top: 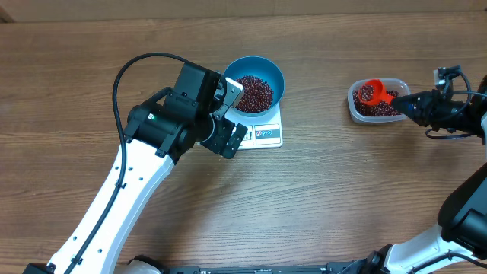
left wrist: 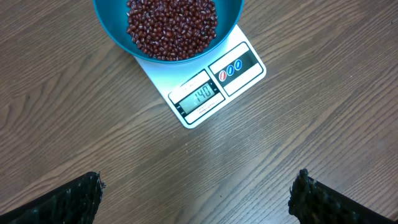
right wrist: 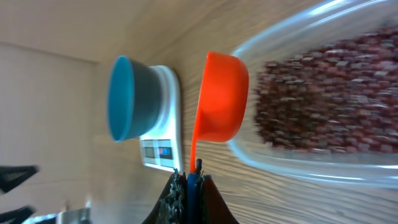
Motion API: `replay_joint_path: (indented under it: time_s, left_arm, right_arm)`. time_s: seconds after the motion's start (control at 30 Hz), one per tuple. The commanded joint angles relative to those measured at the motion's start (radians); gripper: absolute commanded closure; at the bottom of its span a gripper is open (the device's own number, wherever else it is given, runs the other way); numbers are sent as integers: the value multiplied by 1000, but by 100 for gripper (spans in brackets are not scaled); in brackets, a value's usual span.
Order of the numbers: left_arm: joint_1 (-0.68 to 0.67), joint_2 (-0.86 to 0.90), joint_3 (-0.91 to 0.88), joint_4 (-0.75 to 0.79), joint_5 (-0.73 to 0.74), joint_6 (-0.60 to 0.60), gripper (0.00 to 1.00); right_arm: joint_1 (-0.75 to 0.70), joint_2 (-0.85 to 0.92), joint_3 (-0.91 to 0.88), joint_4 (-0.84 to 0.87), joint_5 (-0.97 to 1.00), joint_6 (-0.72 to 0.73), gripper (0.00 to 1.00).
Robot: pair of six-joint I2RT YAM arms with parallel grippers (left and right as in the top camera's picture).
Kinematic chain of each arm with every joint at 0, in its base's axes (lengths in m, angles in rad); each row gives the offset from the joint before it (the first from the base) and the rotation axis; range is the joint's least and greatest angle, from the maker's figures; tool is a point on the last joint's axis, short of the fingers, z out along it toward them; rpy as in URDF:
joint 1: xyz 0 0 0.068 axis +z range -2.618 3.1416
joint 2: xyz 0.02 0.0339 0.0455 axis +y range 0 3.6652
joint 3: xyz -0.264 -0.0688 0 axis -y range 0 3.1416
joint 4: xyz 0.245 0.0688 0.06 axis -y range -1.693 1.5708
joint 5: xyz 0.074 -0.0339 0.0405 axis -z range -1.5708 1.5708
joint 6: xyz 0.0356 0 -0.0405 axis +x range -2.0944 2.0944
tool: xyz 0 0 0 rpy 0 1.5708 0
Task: Scoop item into bowl and weigh 150g on scale
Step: 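Carry the filled scoop left over the blue bowl, then tip the scoop to pour beans into the blue bowl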
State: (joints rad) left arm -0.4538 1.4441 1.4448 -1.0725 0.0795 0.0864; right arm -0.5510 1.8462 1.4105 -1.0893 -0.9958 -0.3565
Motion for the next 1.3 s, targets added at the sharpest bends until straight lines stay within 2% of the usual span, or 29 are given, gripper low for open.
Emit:
replay_joint_path:
  time_s: [0.0, 0.23, 0.53, 0.67, 0.97, 1.27]
  left_arm:
    - [1, 7, -7, 3, 15, 23, 0]
    - [1, 7, -7, 3, 15, 22, 0]
    - [1, 7, -7, 3, 15, 22, 0]
    - [1, 7, -7, 3, 15, 23, 0]
    - [1, 7, -7, 3, 15, 22, 0]
    - [1, 7, -7, 3, 15, 22, 0]
  right_arm:
    - [17, -16, -1, -4, -127, -45, 96]
    - [135, -127, -1, 30, -127, -31, 96]
    - [404, -260, -1, 275, -20, 227, 96]
    - [530, -263, 8, 328, 64, 264, 97]
    - [756, -263, 10, 383, 505, 305, 96]
    - [931, -263, 10, 412, 825, 296, 96]
